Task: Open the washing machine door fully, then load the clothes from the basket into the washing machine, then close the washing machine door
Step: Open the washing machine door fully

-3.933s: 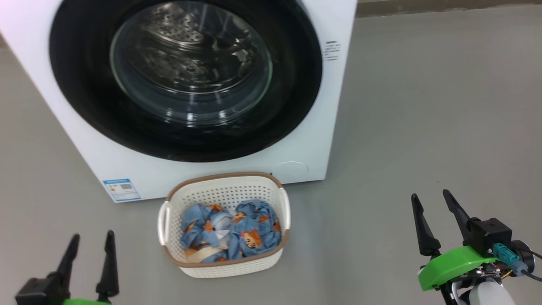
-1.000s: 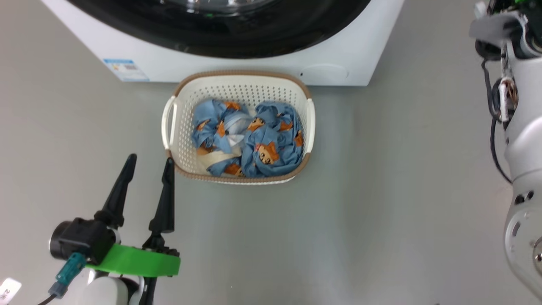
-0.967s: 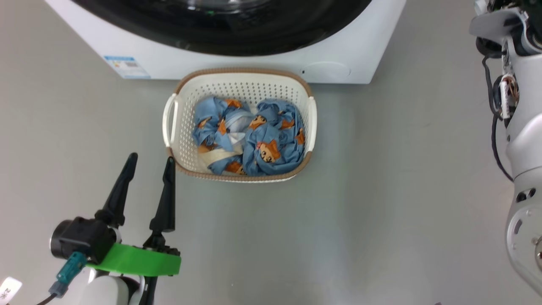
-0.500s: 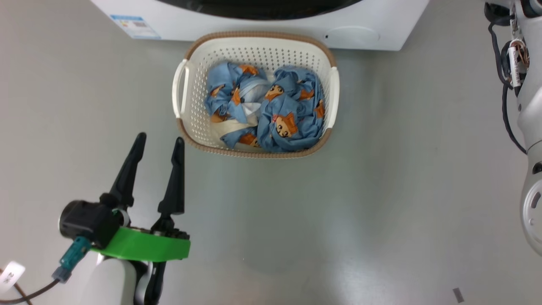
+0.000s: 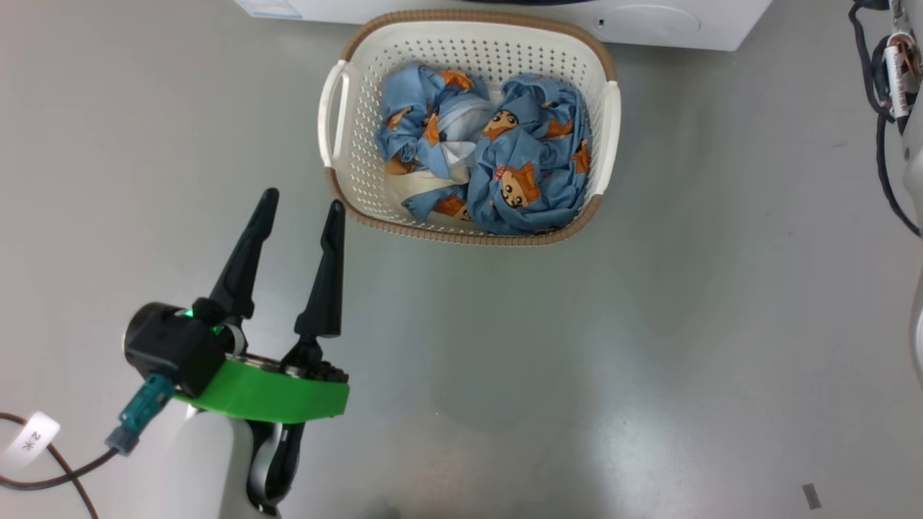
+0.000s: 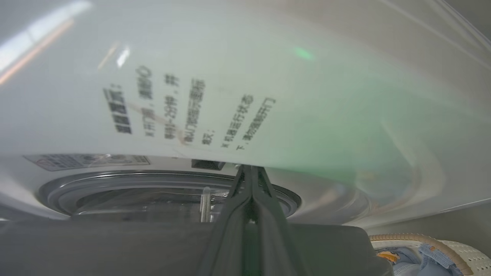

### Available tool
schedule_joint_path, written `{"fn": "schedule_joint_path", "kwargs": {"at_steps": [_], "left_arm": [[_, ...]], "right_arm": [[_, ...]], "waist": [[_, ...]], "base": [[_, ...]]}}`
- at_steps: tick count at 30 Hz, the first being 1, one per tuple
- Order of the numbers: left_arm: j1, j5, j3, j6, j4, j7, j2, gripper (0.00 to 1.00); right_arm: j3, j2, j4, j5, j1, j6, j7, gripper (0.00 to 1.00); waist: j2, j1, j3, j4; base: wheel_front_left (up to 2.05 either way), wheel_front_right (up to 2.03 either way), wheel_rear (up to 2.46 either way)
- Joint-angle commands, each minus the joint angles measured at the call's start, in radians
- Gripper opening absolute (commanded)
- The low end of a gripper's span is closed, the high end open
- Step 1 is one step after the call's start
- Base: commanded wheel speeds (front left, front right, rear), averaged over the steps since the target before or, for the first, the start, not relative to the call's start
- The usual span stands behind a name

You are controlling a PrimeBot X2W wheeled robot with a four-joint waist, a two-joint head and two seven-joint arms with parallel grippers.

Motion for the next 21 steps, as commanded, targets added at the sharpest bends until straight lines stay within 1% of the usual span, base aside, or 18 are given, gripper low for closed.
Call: {"fn": "schedule_joint_path", "kwargs": {"at_steps": [1,6,16,21], "left_arm": [[-0.008,-0.01,0.028,-0.003,-0.027,-0.005,0.021,1.0],[-0.006,-0.018,0.036,-0.003,-0.029,-0.005,0.02,1.0],[0.011,-0.006,0.048,-0.003,-0.035,-0.005,0.02,1.0],[0.02,0.003,0.054,-0.003,-0.036,-0.005,0.02,1.0]], "right_arm": [[0.019,0.047,-0.025,-0.009,-0.041,0.002,0.028,0.0],[0.042,0.059,-0.066,0.005,-0.001,0.002,0.105,0.0],[0.098,0.068,-0.184,0.037,0.16,0.002,0.26,0.0],[0.134,0.081,-0.248,0.065,0.233,0.002,0.378,0.0]], "waist": [[-0.0001,0.0,0.005,0.007],[-0.0001,0.0,-0.001,0.005],[-0.0001,0.0,-0.051,-0.013],[-0.0001,0.0,-0.08,-0.022]], "base": [[0.0,0.0,0.0],[0.0,0.0,0.0],[0.0,0.0,0.0],[0.0,0.0,0.0]]}}
